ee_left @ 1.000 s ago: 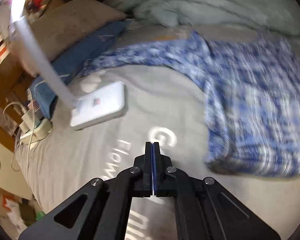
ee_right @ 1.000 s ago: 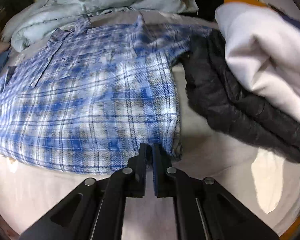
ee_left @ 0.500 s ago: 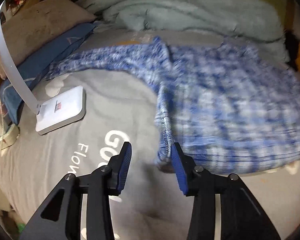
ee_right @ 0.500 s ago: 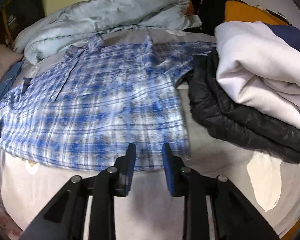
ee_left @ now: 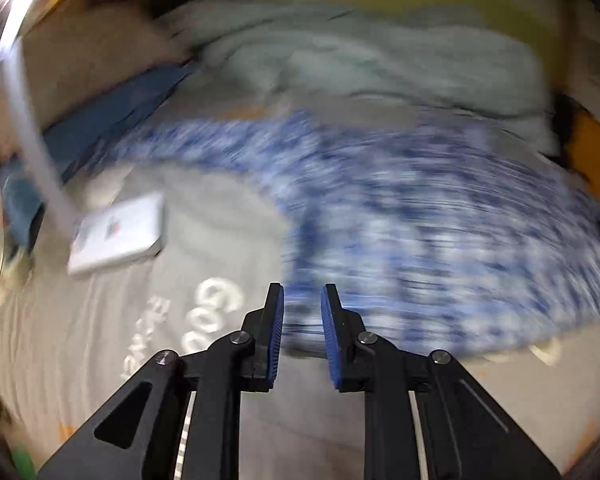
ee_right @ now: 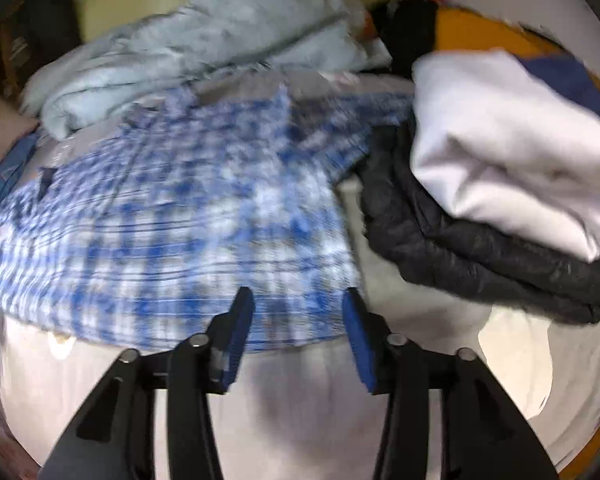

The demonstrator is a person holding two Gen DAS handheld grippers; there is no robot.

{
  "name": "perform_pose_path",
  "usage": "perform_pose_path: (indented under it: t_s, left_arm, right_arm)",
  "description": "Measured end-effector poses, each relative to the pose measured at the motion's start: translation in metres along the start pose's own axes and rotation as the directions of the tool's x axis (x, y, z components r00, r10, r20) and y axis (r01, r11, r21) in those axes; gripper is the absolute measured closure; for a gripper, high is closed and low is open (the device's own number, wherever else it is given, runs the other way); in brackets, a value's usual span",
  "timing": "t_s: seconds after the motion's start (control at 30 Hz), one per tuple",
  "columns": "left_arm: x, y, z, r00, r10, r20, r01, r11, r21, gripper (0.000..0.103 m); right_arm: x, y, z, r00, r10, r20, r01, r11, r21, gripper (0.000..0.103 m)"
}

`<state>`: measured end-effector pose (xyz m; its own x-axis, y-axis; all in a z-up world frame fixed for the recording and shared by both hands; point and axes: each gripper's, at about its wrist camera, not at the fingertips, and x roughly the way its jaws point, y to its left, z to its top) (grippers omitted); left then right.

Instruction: Fold large clothes

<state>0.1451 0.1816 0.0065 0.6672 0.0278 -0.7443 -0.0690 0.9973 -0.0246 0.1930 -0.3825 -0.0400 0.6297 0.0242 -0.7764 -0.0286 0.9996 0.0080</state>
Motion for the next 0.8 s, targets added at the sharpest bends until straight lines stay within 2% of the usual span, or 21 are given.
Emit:
perform_pose_path:
  t_s: [0.03,0.1,0.13,0.17,0.23,0.3,0.33,0.43,0.47,0.53,0.57,0.6,0.63,0.67,0.7,0.73,0.77,0.8]
  left_arm:
    - [-0.002,-0.010,0.002,0.999,-0.035,0.007,0.035,0.998,0.044,0.075]
    - [-0.004,-0.036,0.000,0.990,-0.142,-0.004,0.141,0.980,0.142,0.043]
    - [-0.002,-0.049,-0.002,0.988,-0.153,-0.012,0.152,0.971,0.185,0.038]
    - [0.003,-0.061,-0.004,0.990,-0.141,-0.020,0.142,0.963,0.231,0.031]
    - [0.014,-0.086,-0.012,0.996,-0.083,-0.017,0.084,0.944,0.320,0.026]
    - [0.031,-0.101,-0.019,0.998,-0.030,-0.048,0.046,0.929,0.368,0.018]
    - [0.042,-0.105,-0.022,0.998,-0.006,-0.058,0.028,0.922,0.385,0.017]
    - [0.072,-0.111,-0.033,0.994,0.086,-0.074,-0.043,0.888,0.457,0.011]
    - [0.080,-0.109,-0.033,0.992,0.101,-0.077,-0.056,0.892,0.448,0.007]
    - [0.089,-0.104,-0.025,0.993,0.115,-0.037,-0.092,0.916,0.390,0.006]
    - [0.091,-0.101,-0.021,0.988,0.156,0.018,-0.152,0.922,0.357,0.006]
    - [0.094,-0.097,-0.019,0.979,0.194,0.067,-0.205,0.918,0.339,0.013]
    - [0.101,-0.095,-0.017,0.965,0.245,0.097,-0.264,0.903,0.338,0.021]
    - [0.111,-0.091,-0.015,0.946,0.314,0.086,-0.324,0.885,0.334,0.048]
    - [0.116,-0.085,-0.012,0.937,0.346,0.056,-0.345,0.885,0.312,0.079]
    - [0.119,-0.076,-0.008,0.937,0.347,0.027,-0.341,0.899,0.276,0.092]
    - [0.118,-0.068,-0.004,0.948,0.319,0.013,-0.313,0.918,0.243,0.096]
    - [0.115,-0.065,-0.001,0.953,0.301,0.010,-0.295,0.927,0.231,0.098]
  right_arm:
    - [-0.002,0.008,-0.002,1.000,0.027,0.003,-0.027,0.999,-0.046,0.044]
    - [-0.003,0.032,-0.011,0.996,0.086,-0.016,-0.087,0.983,-0.164,0.035]
    - [-0.003,0.048,-0.018,0.997,0.081,-0.013,-0.082,0.970,-0.229,0.030]
    - [-0.003,0.061,-0.025,0.998,0.059,-0.002,-0.057,0.957,-0.284,0.026]
    - [0.001,0.084,-0.036,0.999,0.008,0.032,0.005,0.928,-0.373,0.021]
    - [0.008,0.098,-0.045,0.998,-0.030,0.055,0.051,0.901,-0.430,0.013]
    - [0.013,0.103,-0.048,0.996,-0.052,0.067,0.076,0.889,-0.451,0.008]
    - [0.033,0.114,-0.056,0.987,-0.138,0.078,0.159,0.845,-0.511,0.008]
    - [0.038,0.115,-0.054,0.984,-0.158,0.085,0.179,0.841,-0.511,0.007]
    - [0.041,0.108,-0.048,0.977,-0.179,0.117,0.213,0.864,-0.456,0.007]
    - [0.047,0.103,-0.042,0.962,-0.227,0.151,0.271,0.862,-0.429,0.007]
    - [0.052,0.100,-0.039,0.945,-0.270,0.185,0.324,0.850,-0.414,0.007]
    - [0.057,0.097,-0.036,0.922,-0.320,0.218,0.384,0.833,-0.398,0.012]
    - [0.065,0.089,-0.031,0.894,-0.381,0.237,0.446,0.813,-0.374,0.039]
    - [0.073,0.085,-0.026,0.882,-0.416,0.219,0.470,0.804,-0.363,0.061]
    - [0.082,0.074,-0.020,0.872,-0.460,0.169,0.489,0.804,-0.338,0.101]
    - [0.083,0.065,-0.016,0.888,-0.439,0.138,0.460,0.831,-0.312,0.100]
    - [0.077,0.061,-0.014,0.900,-0.411,0.142,0.435,0.853,-0.288,0.101]
